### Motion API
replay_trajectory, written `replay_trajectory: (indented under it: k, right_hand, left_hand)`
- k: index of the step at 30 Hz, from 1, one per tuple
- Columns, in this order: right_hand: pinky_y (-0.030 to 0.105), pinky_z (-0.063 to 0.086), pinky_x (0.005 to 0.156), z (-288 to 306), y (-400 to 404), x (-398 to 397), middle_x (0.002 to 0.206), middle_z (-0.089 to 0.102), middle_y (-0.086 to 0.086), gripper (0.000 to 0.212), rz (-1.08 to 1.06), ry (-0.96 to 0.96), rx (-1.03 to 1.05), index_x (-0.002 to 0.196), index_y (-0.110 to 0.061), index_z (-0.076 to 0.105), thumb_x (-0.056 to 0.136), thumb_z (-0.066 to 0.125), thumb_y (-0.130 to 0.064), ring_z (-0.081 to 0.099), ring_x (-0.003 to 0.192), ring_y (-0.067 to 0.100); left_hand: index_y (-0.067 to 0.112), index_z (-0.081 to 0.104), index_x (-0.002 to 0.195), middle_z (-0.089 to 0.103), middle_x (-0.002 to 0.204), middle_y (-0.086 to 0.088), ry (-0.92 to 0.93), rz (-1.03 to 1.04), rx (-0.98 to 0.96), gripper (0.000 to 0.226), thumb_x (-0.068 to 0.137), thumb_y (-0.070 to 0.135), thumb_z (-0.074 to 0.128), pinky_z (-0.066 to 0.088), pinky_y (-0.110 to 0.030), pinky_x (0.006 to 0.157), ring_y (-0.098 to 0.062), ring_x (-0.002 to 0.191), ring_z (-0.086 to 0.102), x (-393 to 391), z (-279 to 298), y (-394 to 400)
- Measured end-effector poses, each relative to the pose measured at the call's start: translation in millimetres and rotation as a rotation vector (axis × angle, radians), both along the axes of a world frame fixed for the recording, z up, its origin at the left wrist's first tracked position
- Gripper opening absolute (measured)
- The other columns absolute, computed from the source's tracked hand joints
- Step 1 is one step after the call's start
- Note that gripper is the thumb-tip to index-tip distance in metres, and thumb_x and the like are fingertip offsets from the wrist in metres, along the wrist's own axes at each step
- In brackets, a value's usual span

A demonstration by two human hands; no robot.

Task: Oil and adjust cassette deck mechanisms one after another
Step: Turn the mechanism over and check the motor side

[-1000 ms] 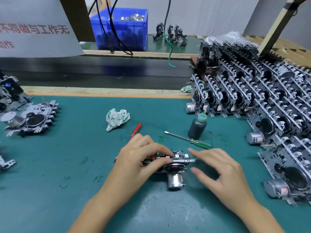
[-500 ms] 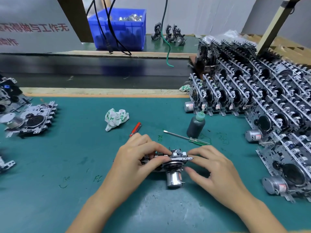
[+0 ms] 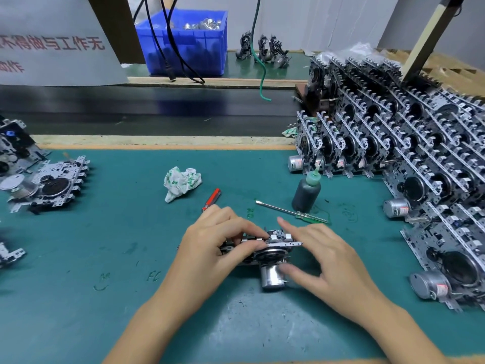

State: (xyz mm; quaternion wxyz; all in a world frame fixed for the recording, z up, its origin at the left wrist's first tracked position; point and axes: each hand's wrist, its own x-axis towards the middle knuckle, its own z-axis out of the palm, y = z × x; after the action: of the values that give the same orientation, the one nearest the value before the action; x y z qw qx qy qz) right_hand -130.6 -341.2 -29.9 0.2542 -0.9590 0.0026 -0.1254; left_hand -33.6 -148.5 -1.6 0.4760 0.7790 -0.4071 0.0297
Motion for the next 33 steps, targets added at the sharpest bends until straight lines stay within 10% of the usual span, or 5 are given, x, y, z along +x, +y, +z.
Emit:
replay_trajectory:
  k: [14,28,33]
  right_hand:
    - [0.017,0.046,0.085,0,9,26,0.1,0.068,-0.01,0.037,0.134,0.054,0.805,0.096,-0.034,0.07,0.064,0.08,-0.017,0.064,0.095,0.009]
    - [0.014,0.041,0.088,-2,9,26,0.102,0.061,-0.012,0.033,0.177,0.037,0.834,0.096,-0.02,0.066,0.067,0.081,-0.018,0.059,0.102,0.007]
    - [0.011,0.036,0.092,1,3,12,0.111,0.057,-0.02,0.041,0.064,0.029,0.503,0.109,-0.039,0.061,0.071,0.073,-0.043,0.052,0.112,0.005]
  left_hand:
    - [0.033,0.071,0.087,0.045,0.068,0.015,-0.031,0.004,0.041,0.01,0.083,0.038,0.064,0.032,-0.009,0.07,-0.001,0.074,0.042,0,0,0]
    - [0.03,0.073,0.085,0.046,0.064,0.013,-0.016,-0.023,0.005,0.01,0.081,0.038,0.066,0.032,-0.009,0.068,-0.003,0.071,0.043,2,0,-2]
    - [0.033,0.072,0.084,0.045,0.064,0.014,-0.011,-0.007,-0.02,0.005,0.08,0.032,0.069,0.032,-0.01,0.068,-0.003,0.071,0.044,2,-1,-2]
